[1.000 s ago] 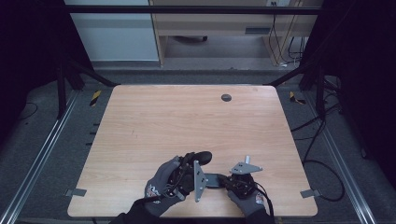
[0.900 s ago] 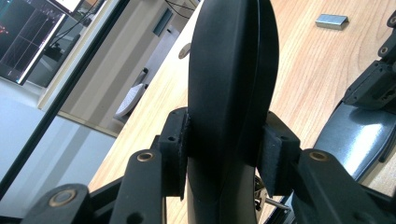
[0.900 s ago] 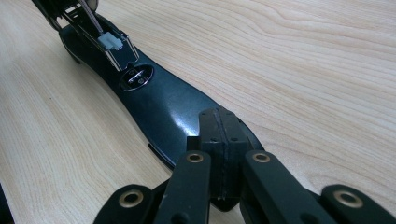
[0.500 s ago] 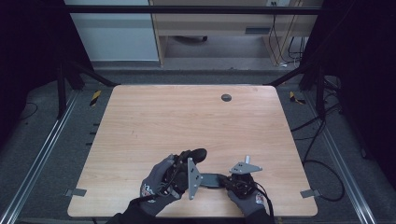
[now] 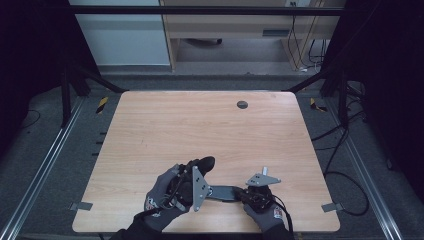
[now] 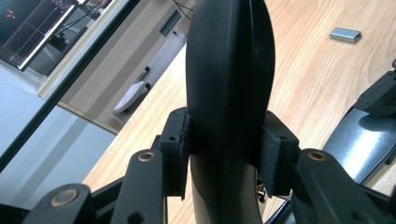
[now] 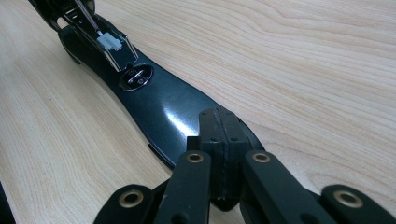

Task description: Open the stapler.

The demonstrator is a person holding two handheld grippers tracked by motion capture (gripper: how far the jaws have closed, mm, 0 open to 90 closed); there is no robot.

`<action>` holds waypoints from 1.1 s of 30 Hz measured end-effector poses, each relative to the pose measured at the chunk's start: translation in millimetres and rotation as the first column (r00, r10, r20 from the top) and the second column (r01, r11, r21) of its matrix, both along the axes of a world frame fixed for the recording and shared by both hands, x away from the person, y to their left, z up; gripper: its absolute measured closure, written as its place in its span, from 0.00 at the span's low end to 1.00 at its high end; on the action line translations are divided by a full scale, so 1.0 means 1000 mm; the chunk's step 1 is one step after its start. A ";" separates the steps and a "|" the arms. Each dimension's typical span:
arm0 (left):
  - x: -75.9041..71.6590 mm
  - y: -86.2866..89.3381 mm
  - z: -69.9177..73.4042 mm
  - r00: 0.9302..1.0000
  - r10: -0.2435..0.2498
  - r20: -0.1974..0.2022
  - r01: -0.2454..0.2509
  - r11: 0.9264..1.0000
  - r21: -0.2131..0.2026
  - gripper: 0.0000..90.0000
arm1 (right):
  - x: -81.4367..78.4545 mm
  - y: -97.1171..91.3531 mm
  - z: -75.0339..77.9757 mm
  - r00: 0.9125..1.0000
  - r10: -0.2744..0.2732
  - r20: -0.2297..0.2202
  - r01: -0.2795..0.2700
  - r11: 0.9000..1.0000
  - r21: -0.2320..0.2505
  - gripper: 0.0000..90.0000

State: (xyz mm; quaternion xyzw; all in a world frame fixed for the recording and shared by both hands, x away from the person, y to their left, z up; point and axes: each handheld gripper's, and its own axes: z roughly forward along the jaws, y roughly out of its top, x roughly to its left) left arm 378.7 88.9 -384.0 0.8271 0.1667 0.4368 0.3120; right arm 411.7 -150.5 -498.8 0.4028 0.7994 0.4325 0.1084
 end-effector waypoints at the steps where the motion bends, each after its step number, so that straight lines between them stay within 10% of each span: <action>1: 0.000 0.000 0.000 1.000 0.001 0.002 -0.001 1.000 0.001 0.66 | 0.000 0.000 0.000 1.000 0.000 0.000 0.000 1.000 0.000 1.00; 33: -0.001 0.018 0.006 0.999 0.032 -0.006 -0.032 0.996 -0.083 0.66 | 0.000 0.001 0.001 1.000 0.002 -0.015 -0.002 1.000 0.002 1.00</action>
